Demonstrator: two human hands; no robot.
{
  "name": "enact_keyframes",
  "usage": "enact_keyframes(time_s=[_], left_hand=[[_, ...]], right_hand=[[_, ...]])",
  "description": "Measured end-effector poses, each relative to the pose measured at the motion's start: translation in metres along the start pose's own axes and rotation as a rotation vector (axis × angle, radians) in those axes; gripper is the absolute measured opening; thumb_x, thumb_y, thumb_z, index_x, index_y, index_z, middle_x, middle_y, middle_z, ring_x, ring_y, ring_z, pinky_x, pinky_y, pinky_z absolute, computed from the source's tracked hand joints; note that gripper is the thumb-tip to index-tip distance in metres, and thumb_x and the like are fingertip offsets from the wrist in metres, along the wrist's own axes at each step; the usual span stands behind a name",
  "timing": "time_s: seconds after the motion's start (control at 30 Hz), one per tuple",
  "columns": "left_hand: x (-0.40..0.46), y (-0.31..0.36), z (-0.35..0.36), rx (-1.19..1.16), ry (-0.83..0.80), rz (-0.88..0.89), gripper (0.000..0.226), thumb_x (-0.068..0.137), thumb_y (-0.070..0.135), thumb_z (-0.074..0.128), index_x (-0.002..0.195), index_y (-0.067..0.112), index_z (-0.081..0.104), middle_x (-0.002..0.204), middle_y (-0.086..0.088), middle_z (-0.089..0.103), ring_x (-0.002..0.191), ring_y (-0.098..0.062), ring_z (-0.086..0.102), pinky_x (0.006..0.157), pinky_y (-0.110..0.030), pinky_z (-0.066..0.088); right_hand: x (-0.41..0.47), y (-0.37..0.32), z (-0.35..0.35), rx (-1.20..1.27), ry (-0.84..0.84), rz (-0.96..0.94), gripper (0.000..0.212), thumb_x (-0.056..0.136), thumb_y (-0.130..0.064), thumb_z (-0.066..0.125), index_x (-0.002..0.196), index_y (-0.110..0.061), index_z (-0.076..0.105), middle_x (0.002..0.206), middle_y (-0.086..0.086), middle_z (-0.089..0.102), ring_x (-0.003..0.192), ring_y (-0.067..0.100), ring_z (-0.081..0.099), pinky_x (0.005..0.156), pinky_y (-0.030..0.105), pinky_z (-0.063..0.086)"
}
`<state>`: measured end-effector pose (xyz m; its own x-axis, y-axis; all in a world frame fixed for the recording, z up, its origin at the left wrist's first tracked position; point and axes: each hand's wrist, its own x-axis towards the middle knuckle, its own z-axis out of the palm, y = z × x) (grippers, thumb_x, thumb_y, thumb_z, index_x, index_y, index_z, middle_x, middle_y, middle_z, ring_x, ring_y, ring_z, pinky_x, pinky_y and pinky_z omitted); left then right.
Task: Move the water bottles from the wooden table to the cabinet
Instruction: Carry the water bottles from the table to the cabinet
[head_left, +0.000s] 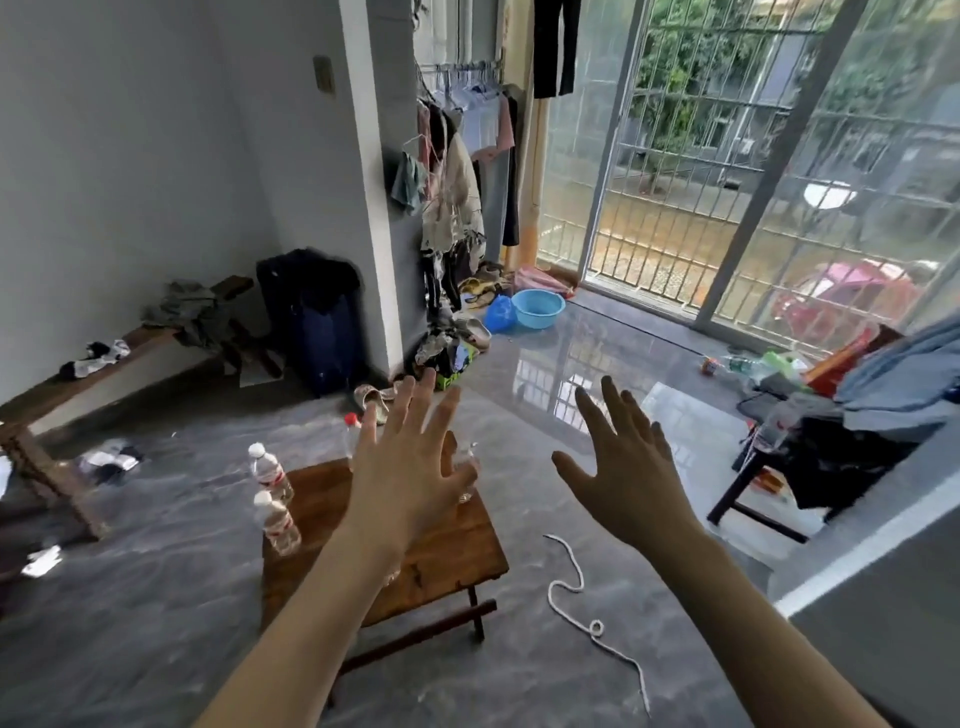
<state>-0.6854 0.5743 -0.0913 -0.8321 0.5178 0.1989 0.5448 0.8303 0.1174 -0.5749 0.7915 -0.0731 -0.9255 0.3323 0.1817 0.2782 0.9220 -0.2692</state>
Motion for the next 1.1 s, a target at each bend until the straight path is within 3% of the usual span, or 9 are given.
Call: enact_keyframes(time_s=[0.33,0.6,0.87,1.1], left_hand=[[0.115,0.102,0.066,0.014,-0.128,0.023,0.084,0.098,0.07,0.033,0.161,0.038,-0.013,0.157,0.008,-0.039,0.143,-0.011,-0.036,0.116,-0.047,-0.022],[0.185,0.18,0.101,0.015,-0.204,-0.087,0.084,0.098,0.072,0.031,0.161,0.039,-0.013,0.159,0.01,-0.04,0.155,-0.015,-0.027,0.123,-0.049,-0.016],[0.232,0.184,0.111,0.009,-0.212,-0.25,0.083,0.098,0.071,0.032,0.16,0.039,-0.012,0.164,0.009,-0.035,0.151,-0.01,-0.029,0.119,-0.046,-0.02],[0.263,0.153,0.137,0.003,-0.196,-0.391,0.084,0.098,0.072,0.03,0.162,0.036,-0.011,0.167,0.004,-0.03,0.157,-0.017,-0.02,0.123,-0.049,-0.013]], right_hand=[[0.078,0.139,-0.002,-0.036,-0.046,0.016,0.081,0.093,-0.064,0.043,0.158,-0.033,0.005,0.168,0.0,-0.009,0.155,0.025,-0.003,0.124,0.05,0.015],[0.163,0.235,-0.002,-0.075,-0.108,-0.101,0.079,0.093,-0.067,0.036,0.157,-0.035,0.002,0.168,-0.002,-0.009,0.154,0.026,-0.005,0.123,0.051,0.007],[0.249,0.248,0.022,-0.094,-0.162,-0.254,0.079,0.092,-0.071,0.034,0.156,-0.037,0.003,0.168,-0.001,-0.009,0.154,0.028,-0.004,0.12,0.054,0.003],[0.316,0.238,0.043,-0.089,-0.235,-0.403,0.078,0.093,-0.07,0.033,0.157,-0.036,0.004,0.168,-0.001,-0.009,0.154,0.027,-0.006,0.121,0.054,0.003]])
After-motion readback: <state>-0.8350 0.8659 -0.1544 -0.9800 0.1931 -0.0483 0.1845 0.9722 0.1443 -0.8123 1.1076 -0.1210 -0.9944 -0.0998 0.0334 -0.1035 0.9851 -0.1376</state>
